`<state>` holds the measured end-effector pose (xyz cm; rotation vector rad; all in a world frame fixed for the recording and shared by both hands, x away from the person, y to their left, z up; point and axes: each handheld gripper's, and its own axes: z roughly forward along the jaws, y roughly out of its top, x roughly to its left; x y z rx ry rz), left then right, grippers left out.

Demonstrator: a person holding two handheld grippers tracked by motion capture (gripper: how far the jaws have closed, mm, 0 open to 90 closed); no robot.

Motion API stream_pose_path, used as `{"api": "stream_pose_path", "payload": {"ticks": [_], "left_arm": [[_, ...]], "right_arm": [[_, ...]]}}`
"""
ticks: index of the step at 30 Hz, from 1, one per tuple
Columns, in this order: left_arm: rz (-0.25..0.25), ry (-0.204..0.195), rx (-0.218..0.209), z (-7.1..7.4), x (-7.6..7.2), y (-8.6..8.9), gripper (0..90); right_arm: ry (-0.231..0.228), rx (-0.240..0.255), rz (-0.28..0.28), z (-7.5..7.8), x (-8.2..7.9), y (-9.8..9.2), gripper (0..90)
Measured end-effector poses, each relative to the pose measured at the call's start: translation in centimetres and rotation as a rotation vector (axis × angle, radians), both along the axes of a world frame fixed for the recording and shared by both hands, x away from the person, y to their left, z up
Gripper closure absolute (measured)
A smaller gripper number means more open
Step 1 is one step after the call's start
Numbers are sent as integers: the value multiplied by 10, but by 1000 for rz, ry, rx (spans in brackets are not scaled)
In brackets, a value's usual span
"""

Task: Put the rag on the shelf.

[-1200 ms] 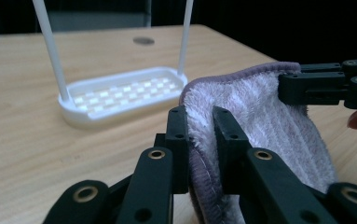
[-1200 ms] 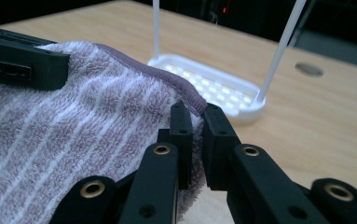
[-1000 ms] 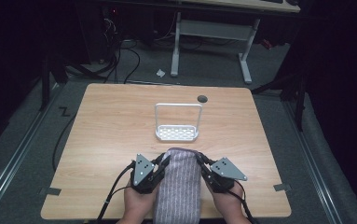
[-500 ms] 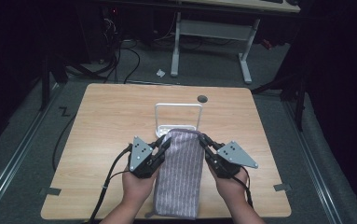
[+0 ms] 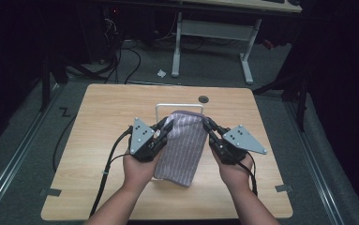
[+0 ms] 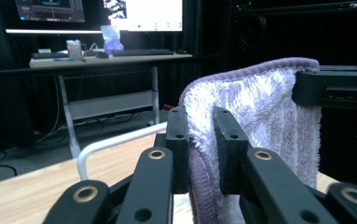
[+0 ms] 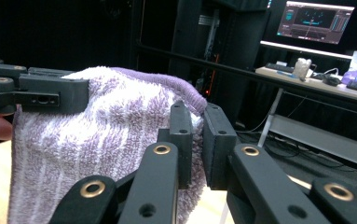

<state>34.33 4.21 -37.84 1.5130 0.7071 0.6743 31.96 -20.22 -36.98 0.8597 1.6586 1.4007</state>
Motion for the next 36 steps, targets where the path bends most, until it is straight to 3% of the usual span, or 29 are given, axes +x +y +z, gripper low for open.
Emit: {"api": "stream_pose_path", "payload": {"ticks": [17, 25, 36], "left_arm": [[-26, -28, -13, 16, 16, -4, 780], [-20, -11, -6, 25, 45, -6, 778], [-16, -42, -1, 46, 91, -2, 777]], "right_arm": [[-26, 10, -24, 24, 16, -4, 845], [-14, 35, -46, 39, 41, -2, 846], [-15, 63, -78, 57, 89, 3, 846]]}}
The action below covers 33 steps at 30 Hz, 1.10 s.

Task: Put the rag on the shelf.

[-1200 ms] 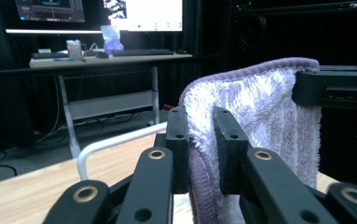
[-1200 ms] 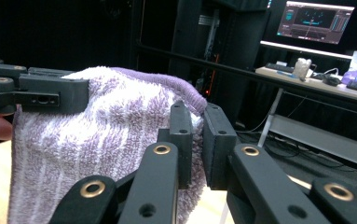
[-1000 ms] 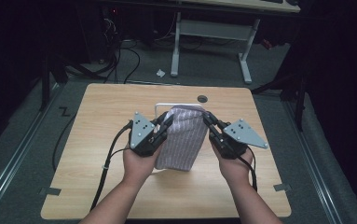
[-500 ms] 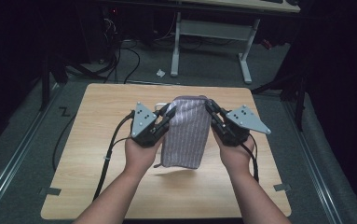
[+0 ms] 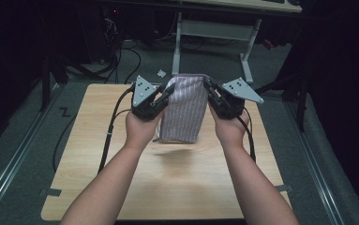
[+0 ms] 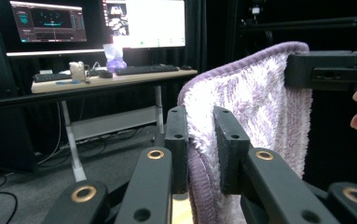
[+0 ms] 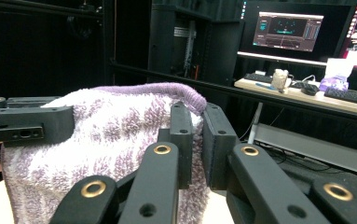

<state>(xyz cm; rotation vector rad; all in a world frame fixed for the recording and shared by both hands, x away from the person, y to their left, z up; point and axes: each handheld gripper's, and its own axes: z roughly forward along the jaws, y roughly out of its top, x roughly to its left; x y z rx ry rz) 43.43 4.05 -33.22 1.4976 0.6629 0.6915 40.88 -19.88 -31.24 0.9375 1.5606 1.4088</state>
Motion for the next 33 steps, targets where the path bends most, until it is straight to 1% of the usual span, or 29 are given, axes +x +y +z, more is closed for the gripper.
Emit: {"api": "stream_pose_path", "payload": {"ticks": [2, 3, 5, 6, 9, 11, 13, 14, 15, 16, 17, 19, 22, 23, 24, 25, 27, 28, 29, 31, 32, 33], "left_arm": [[1, 5, -19, 2, 8, 1, 776], [2, 8, -26, 3, 11, 2, 776], [18, -1, -46, 3, 17, 3, 776], [22, -3, -54, 3, 21, 4, 776], [32, 17, -70, 1, 31, 8, 773], [43, 35, -61, 0, 39, 9, 772], [56, 44, -56, 1, 46, 10, 771], [61, 56, -60, 1, 50, 10, 770], [65, 70, -66, 2, 55, 11, 768], [66, 91, -66, 3, 60, 12, 767], [70, 104, -64, 3, 65, 12, 766], [76, 118, -62, 2, 72, 11, 766], [83, 144, -49, -4, 82, 8, 762], [89, 159, -48, -7, 85, 8, 761], [95, 183, -48, -10, 89, 6, 759], [101, 192, -46, -12, 91, 6, 759], [113, 219, -26, -18, 96, 4, 760], [118, 230, -13, -21, 98, 3, 759], [114, 247, -6, -24, 100, 3, 759], [121, 258, -12, -29, 102, 4, 763], [123, 269, -12, -31, 104, 4, 761], [137, 271, -6, -33, 106, 5, 755]], "right_arm": [[1, 2, -2, 3, 8, 1, 845], [-6, -2, -2, 4, 12, 2, 845], [-6, 4, -5, 7, 20, 4, 845], [-4, -5, -7, 9, 26, 7, 845], [5, -28, -8, 12, 40, 11, 845], [9, -46, -9, 12, 47, 13, 845], [15, -61, -13, 11, 55, 17, 845], [12, -64, -14, 11, 59, 18, 845], [19, -69, -20, 10, 64, 19, 845], [29, -72, -26, 10, 69, 20, 845], [36, -72, -29, 10, 74, 21, 845], [48, -85, -36, 9, 82, 23, 845], [64, -109, -44, 6, 93, 22, 844], [73, -124, -42, 5, 97, 22, 843], [80, -132, -40, 3, 102, 21, 843], [95, -135, -39, -1, 107, 20, 843], [121, -146, -41, -7, 113, 20, 843], [147, -150, -40, -11, 117, 20, 842], [158, -152, -39, -13, 120, 20, 841], [179, -160, -38, -18, 125, 21, 837], [197, -156, -37, -20, 128, 21, 826], [217, -150, -31, -22, 130, 22, 800]]}}
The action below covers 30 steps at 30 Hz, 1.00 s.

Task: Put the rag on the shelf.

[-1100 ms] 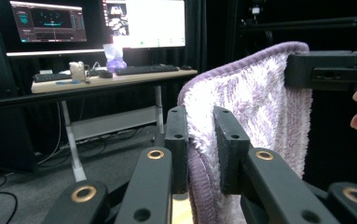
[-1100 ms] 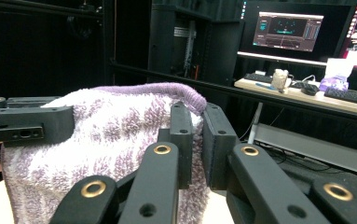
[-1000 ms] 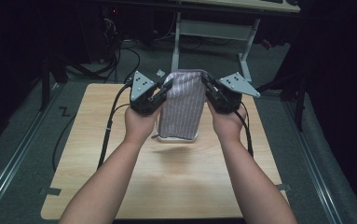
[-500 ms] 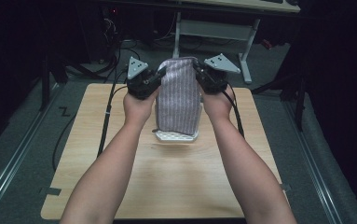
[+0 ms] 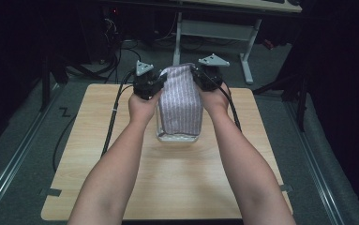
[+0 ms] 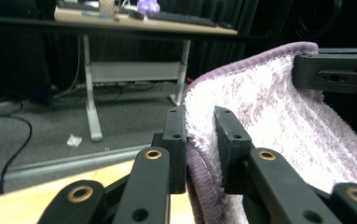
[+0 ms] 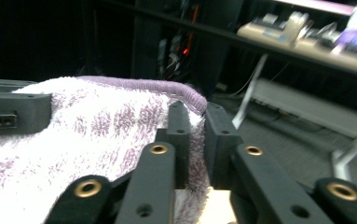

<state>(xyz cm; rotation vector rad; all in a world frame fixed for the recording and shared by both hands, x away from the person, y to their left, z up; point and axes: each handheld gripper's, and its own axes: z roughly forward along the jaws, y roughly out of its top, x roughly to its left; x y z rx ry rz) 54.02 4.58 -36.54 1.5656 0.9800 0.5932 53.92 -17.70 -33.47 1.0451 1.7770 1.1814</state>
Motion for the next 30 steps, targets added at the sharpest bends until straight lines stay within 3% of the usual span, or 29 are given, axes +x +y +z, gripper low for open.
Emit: {"api": "stream_pose_path", "payload": {"ticks": [3, 7, 15, 17, 20, 23, 27, 30], "left_arm": [[1, 54, -2, -4, 5, 4, 634], [-29, 98, -22, -7, 8, 7, 493], [-39, 41, -11, -1, -8, 6, 476], [-37, 36, 5, -1, -12, 6, 480], [-25, 32, 43, 0, -20, 7, 577], [-32, 17, 65, 0, -28, 8, 575], [-36, 13, 60, 2, -39, 13, 568], [-34, -13, 62, 2, -49, 17, 554]], "right_arm": [[50, 8, -2, -4, 5, 0, 666], [48, 22, -3, -6, 1, -6, 654], [47, 20, -4, -8, -14, -15, 652], [44, 23, 0, -7, -18, -17, 652], [49, 13, 19, -8, -25, -19, 644], [48, 16, 30, -8, -34, -21, 635], [40, 14, 41, -10, -48, -23, 624], [28, 1, 44, -12, -60, -25, 614]]}}
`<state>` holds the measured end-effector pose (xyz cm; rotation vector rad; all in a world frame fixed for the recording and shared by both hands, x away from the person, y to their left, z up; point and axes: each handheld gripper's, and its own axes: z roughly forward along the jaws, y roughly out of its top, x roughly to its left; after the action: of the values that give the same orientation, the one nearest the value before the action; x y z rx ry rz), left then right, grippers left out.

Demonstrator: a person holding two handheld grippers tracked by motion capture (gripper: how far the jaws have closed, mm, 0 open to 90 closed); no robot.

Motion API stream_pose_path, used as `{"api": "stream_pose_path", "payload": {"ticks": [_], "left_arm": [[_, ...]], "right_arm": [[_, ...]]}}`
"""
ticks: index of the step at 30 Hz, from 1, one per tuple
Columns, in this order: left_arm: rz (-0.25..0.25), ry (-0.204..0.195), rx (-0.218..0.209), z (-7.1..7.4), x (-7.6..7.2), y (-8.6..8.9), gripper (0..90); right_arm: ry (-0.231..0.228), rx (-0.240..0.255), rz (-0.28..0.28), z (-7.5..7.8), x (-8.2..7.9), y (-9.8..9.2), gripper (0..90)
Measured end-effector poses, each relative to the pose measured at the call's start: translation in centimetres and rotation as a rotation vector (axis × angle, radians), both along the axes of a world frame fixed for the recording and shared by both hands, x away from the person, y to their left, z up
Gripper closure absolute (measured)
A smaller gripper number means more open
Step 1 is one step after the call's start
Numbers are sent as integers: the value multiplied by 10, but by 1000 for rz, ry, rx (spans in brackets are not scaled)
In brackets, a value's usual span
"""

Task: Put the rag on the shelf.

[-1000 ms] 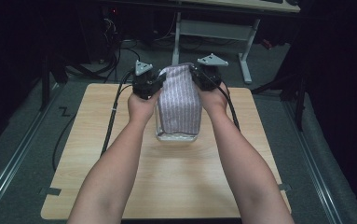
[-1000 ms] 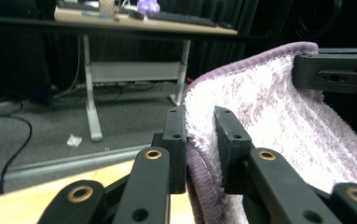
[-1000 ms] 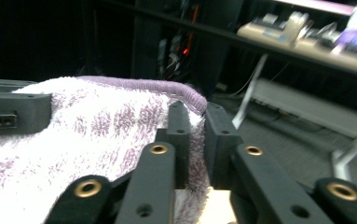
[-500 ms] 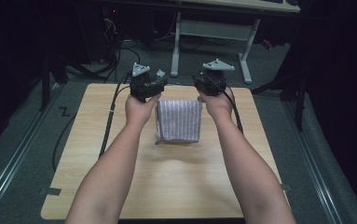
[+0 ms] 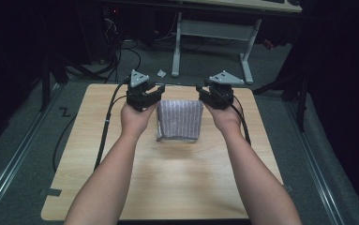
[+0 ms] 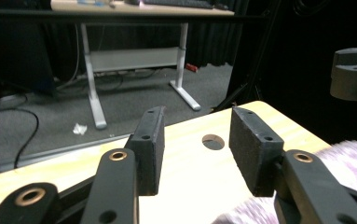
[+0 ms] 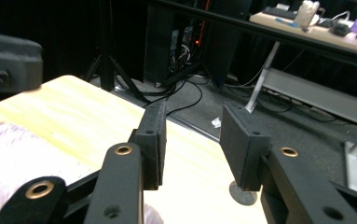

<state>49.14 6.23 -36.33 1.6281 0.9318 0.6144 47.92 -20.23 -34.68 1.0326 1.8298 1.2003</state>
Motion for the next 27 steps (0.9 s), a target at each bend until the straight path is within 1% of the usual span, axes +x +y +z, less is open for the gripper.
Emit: {"api": "stream_pose_path", "payload": {"ticks": [1, 2, 4, 5, 9, 11, 13, 14, 16, 18, 20, 23, 24, 27], "left_arm": [[0, 1, -6, 0, -2, 1, 549], [-4, 2, -14, 0, -6, 4, 546], [1, -4, 2, -1, -11, 6, 558], [2, -12, 2, -2, -16, 8, 564], [1, -16, 10, -6, -26, 14, 564], [-1, -20, 8, -8, -33, 18, 564], [16, -13, 18, -10, -37, 21, 577], [16, -5, 20, -11, -39, 23, 578], [11, 4, 17, -13, -43, 25, 578], [7, 2, 9, -14, -49, 28, 580], [-7, 5, 2, -16, -55, 30, 583], [-22, 3, 14, -22, -64, 33, 583], [-29, 9, 16, -26, -67, 35, 583], [-38, 30, 27, -36, -73, 37, 581]], "right_arm": [[-7, -11, -4, -1, -5, -1, 613], [-4, -9, -6, -1, -7, -2, 608], [-5, -7, 2, -3, -14, -5, 588], [-4, -4, 2, -4, -18, -7, 588], [1, -17, 3, -10, -31, -14, 589], [16, -24, 5, -14, -36, -17, 596], [21, -24, 0, -20, -42, -22, 600], [21, -24, -2, -22, -45, -23, 603], [29, -18, -3, -28, -52, -28, 604], [37, -17, -3, -33, -57, -32, 607], [39, -16, -8, -39, -63, -36, 609], [49, -8, -10, -46, -71, -41, 614], [59, -7, -11, -49, -73, -43, 614], [60, -1, -8, -57, -79, -46, 605]]}}
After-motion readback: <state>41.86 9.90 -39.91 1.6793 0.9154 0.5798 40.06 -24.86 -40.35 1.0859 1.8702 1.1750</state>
